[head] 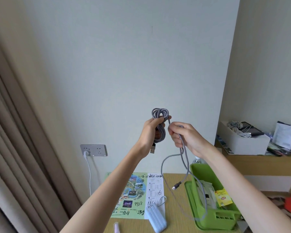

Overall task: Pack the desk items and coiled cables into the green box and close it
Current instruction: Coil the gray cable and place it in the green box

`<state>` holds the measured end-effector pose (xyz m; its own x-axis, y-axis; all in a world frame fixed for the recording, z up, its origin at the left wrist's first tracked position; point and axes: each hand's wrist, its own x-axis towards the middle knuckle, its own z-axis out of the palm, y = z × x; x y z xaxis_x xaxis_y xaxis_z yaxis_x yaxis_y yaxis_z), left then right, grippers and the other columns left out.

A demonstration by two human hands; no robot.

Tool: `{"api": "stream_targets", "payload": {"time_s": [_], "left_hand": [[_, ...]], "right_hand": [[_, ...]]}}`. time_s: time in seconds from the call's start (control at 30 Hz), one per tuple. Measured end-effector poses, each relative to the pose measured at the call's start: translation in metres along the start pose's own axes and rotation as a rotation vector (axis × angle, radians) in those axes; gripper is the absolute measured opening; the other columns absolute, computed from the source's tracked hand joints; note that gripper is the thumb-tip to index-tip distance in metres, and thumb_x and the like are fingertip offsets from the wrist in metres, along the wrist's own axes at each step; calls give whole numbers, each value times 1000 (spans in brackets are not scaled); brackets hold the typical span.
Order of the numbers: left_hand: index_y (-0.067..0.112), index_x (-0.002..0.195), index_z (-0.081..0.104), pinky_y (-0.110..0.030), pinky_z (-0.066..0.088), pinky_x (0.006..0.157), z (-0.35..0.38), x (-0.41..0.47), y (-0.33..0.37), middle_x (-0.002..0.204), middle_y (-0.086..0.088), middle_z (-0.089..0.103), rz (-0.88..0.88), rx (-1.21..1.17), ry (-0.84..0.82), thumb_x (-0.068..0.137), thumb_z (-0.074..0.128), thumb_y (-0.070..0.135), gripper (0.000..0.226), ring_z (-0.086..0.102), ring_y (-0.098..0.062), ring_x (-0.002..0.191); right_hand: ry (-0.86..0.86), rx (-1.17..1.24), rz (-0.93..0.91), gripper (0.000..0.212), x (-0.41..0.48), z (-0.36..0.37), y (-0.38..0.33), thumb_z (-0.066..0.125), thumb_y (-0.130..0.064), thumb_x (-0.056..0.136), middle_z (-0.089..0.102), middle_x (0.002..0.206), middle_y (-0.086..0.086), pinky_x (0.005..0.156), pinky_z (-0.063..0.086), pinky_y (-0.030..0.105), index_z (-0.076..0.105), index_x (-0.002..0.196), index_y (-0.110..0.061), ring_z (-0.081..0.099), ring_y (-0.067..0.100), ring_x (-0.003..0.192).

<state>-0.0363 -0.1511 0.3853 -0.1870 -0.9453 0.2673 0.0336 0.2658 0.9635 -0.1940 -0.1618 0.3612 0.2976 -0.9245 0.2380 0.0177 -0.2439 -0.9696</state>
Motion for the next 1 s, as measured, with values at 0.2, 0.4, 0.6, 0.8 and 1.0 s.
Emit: {"api": "stream_targets", "payload": {"time_s": [0.2,0.4,0.6,0.8,1.0], "left_hand": [[6,104,63,-23,37,56,9,-14,13,74,-7,62,10,0,-47,99,41,19,26,53,-17,62],[14,97,58,-26,34,60,3,-25,20,82,-9,53,5,16,-8,101,39,29,24,47,-15,65],[11,85,61,-36,45,95,-9,-38,27,75,1,63,-77,-374,-10,100,41,20,27,60,-17,80],[7,86,61,-43,41,104,-26,-45,36,78,-2,59,-116,-450,80,101,42,16,25,57,-17,72],[10,85,60,-35,43,91,-33,-39,40,81,0,59,-122,-433,237,100,44,19,24,56,-15,74]], "right_hand": [[-11,3,11,31,-13,13,-8,55,-30,93,30,58,-2,43,21,20,47,67,-16,24,13,48],[100,-85,-60,28,-25,25,-20,57,-31,92,44,57,0,51,25,32,55,67,-18,39,16,50],[204,-84,-111,30,-37,29,-38,65,-45,81,49,57,-1,55,27,29,60,82,-16,42,17,57],[239,-98,-198,26,-51,20,-53,56,-26,97,40,60,-2,61,31,26,54,72,-17,38,12,57],[362,21,-262,19,-62,11,-53,49,-17,101,65,73,2,58,49,21,51,84,-10,63,15,62]]}}
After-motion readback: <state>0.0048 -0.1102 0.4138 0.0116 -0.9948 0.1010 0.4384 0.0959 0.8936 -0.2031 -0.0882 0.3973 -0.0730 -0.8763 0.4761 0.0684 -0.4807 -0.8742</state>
